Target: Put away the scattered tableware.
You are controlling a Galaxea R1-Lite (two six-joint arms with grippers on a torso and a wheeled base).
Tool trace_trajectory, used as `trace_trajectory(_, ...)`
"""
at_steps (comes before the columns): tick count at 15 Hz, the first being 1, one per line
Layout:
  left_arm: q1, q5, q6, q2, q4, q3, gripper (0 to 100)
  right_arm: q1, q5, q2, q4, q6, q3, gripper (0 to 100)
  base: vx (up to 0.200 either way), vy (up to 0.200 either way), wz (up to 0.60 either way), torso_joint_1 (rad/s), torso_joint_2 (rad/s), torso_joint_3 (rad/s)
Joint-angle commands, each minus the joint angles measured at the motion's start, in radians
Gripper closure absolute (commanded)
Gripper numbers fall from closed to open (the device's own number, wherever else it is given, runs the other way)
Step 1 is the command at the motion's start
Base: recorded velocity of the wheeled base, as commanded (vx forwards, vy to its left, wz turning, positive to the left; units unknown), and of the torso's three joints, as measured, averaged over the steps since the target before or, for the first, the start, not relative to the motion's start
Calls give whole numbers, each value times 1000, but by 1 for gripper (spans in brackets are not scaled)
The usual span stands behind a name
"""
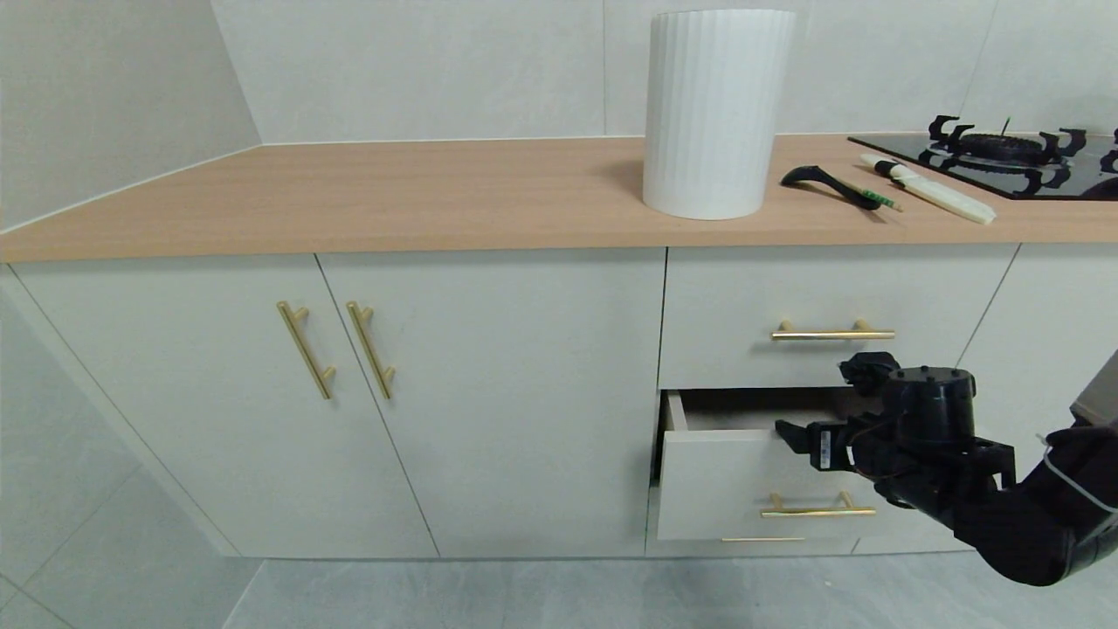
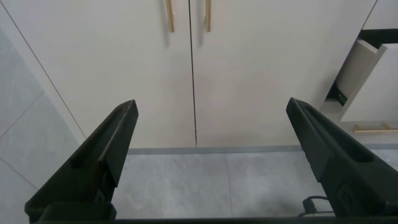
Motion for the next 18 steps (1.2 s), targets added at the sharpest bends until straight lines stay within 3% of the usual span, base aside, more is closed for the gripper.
trace_trajectory(1,0,0,0,2,0,0,0,0,7,-52,46,1,8,0,0,0,0,0,0,0)
trace_trajectory(10,0,0,0,2,0,0,0,8,30,-172,264,0,2,0,0,0,0,0,0,0)
trace_trajectory(18,0,0,0,2,0,0,0,14,92,-310,693,-3,-84,0,0,0,0,0,0,0)
